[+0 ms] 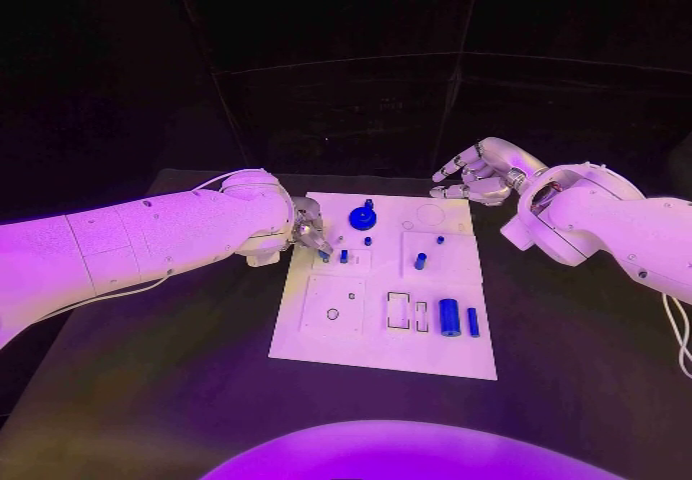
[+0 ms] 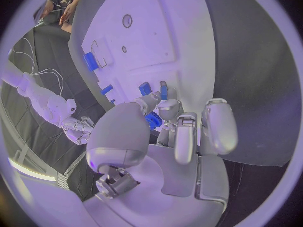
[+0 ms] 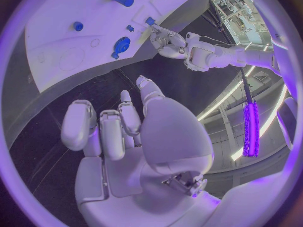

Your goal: Assemble the parts on the task board

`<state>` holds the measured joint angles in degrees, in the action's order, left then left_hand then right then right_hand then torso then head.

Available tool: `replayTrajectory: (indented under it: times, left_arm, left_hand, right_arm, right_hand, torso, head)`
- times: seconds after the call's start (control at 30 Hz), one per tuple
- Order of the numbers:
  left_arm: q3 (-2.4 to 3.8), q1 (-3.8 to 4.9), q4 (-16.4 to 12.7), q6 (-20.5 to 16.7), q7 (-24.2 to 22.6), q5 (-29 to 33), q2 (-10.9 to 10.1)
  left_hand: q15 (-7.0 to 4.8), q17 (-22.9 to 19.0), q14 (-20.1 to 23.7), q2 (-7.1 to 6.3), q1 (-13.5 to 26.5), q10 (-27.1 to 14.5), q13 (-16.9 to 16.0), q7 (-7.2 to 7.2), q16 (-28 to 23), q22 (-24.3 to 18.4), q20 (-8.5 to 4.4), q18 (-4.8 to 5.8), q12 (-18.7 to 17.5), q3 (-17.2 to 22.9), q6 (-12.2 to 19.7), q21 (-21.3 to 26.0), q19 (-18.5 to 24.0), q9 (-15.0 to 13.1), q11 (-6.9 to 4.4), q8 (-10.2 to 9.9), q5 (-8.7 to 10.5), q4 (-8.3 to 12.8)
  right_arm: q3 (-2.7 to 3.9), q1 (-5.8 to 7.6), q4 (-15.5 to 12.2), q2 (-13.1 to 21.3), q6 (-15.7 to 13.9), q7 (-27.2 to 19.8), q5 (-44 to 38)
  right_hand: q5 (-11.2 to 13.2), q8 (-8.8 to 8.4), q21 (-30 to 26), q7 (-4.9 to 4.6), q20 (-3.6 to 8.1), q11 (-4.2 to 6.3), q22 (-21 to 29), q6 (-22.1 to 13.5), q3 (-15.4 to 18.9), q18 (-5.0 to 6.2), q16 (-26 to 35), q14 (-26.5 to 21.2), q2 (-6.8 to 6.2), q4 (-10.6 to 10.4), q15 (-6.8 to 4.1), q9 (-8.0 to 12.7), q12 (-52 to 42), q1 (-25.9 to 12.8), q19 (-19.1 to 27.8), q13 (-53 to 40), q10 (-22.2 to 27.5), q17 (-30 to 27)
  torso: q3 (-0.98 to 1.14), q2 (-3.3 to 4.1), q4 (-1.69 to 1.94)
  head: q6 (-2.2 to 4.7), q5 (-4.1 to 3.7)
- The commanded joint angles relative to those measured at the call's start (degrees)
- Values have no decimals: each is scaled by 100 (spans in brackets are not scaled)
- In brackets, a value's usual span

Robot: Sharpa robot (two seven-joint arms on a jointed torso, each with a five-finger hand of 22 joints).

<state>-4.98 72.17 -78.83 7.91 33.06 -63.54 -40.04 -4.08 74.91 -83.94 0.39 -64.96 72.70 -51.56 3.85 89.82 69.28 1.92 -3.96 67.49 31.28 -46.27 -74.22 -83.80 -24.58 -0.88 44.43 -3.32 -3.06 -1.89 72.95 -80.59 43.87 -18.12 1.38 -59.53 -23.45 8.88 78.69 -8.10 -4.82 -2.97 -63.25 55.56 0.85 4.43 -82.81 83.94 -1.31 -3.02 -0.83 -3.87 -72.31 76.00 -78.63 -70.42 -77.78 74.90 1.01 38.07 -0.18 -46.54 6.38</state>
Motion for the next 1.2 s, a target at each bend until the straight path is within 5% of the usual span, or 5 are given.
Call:
replayTrajectory:
  times: [0.03, 0.27, 0.5, 0.93, 1.2]
  left_arm:
    - [-2, 0, -28, 204, 75, -53, -3]
    - [-3, -2, -28, 269, 96, -53, 0]
    - [-3, -3, -6, 302, 105, -53, 11]
    - [-4, -5, 82, 341, 95, -52, 89]
    - [-5, -18, 183, 294, 65, -51, 155]
  left_hand:
    - [-35, 1509, -606, 40, 3, 27, 7, -45, 18, -9, -17, -48, -5, 553, 9, 7, -25, -9, -7, 20, -13, 526]
    - [-35, 1509, -606, 40, 3, 27, 7, -45, 18, -9, -17, -48, -5, 553, 9, 7, -25, -9, -7, 20, -13, 526]
    - [-36, 1509, -606, 35, 7, 22, 15, -46, 18, -13, -17, -48, -12, 565, 10, 11, -24, -11, -8, 24, -13, 529]
    - [-36, 1509, -606, 19, 27, 25, 12, -46, 18, -14, -18, -48, -12, 582, 11, 13, -23, -16, -7, 35, -10, 527]
    - [-48, 1509, -606, -78, 301, 37, 44, -73, 18, -25, -26, -51, -29, 551, -28, 31, -20, -37, -23, 95, -4, 384]
  right_arm:
    - [4, 11, 1, -4, 31, -14, -13]
    - [4, 11, 8, -8, 13, -31, -13]
    - [4, 11, 35, -28, -57, -75, 48]
    - [3, 11, 40, -53, -35, -403, 1450]
    - [3, 11, 60, -40, -7, -635, 2060]
  right_hand:
    - [-29, -34, -34, 3, -14, -2, 14, -28, -2, 78, 28, 320, 51, -34, -49, 1, 32, 11, 43, 17, 58, 155]
    - [-34, -38, -162, 1, -14, -5, 268, -37, -6, 124, 165, 264, 41, -46, -48, 1, 209, 24, 158, 198, 192, -60]
    - [-33, -68, -2323, -16, -23, -51, 3418, -100, -136, 623, 2757, -827, -43, -227, -15, -1, 2946, 132, 1726, 2794, 1878, -3089]
    - [-29, 6, -4967, -469, -629, -620, 4964, -592, -507, 526, 6110, -2656, -272, -538, 684, 1, 4920, 417, 2739, 4971, 2837, -4968]
    - [-11, 104, -6007, -473, -834, -679, 5635, -640, -556, 605, 7017, -2521, -237, -448, 788, 8, 5210, 434, 2434, 5977, 2589, -6162]
  torso:
    - [0, 1, -2]
    - [0, 0, 2]
    - [-1, 2, 3]
    - [0, 4, -3]
    - [3, 1, -7]
  head:
    - [-2, -5]
    - [-14, -6]
    - [-15, -5]
    - [-29, -2]
    - [-28, -16]
